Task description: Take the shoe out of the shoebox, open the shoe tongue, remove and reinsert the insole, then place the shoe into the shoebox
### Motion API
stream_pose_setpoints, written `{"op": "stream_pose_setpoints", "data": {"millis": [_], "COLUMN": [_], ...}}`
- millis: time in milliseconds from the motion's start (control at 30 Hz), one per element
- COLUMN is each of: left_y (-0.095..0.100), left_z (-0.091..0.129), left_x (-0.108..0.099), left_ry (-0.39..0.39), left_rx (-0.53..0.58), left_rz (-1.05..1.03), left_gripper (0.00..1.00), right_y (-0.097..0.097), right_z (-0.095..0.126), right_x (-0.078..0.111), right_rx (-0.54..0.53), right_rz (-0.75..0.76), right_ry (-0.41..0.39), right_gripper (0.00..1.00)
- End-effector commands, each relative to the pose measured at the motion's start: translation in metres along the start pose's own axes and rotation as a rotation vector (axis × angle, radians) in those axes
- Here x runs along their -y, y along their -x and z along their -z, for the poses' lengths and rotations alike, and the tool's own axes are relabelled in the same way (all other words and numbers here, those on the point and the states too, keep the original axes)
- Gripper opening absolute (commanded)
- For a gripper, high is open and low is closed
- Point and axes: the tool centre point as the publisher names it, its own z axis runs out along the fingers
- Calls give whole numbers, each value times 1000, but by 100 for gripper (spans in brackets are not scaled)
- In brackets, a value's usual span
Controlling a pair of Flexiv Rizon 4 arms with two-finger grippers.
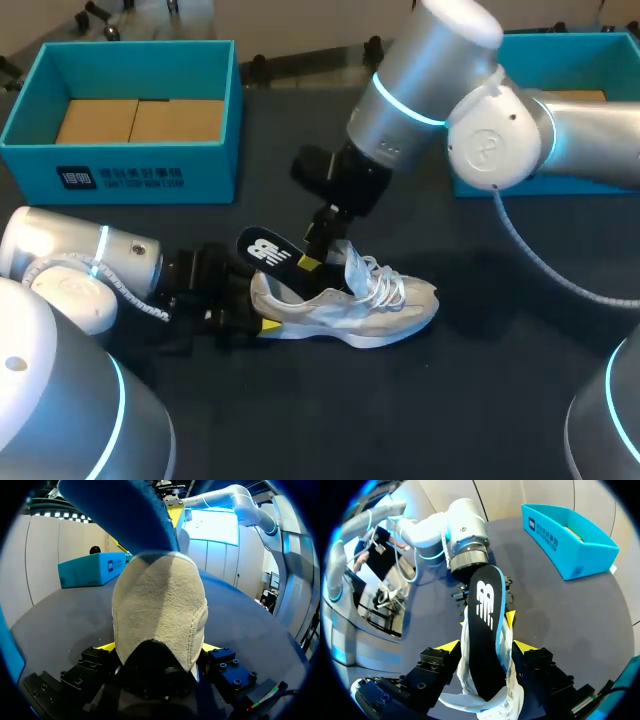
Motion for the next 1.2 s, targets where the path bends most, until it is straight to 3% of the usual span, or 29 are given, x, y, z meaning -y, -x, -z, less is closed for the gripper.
{"op": "stream_pose_setpoints", "data": {"millis": [33,400,1200], "left_y": [1,1,1], "left_z": [0,0,0], "left_x": [0,0,0], "left_ry": [4,4,4], "left_rx": [-2,-2,-2], "left_rz": [1,1,1], "left_gripper": [0,0,0], "right_y": [-1,0,3], "right_z": [-2,-10,-29], "right_x": [4,-1,-18], "right_rx": [-18,-79,-210], "right_rz": [-32,-101,-76], "right_ry": [77,156,168], "right_gripper": [62,56,52]}}
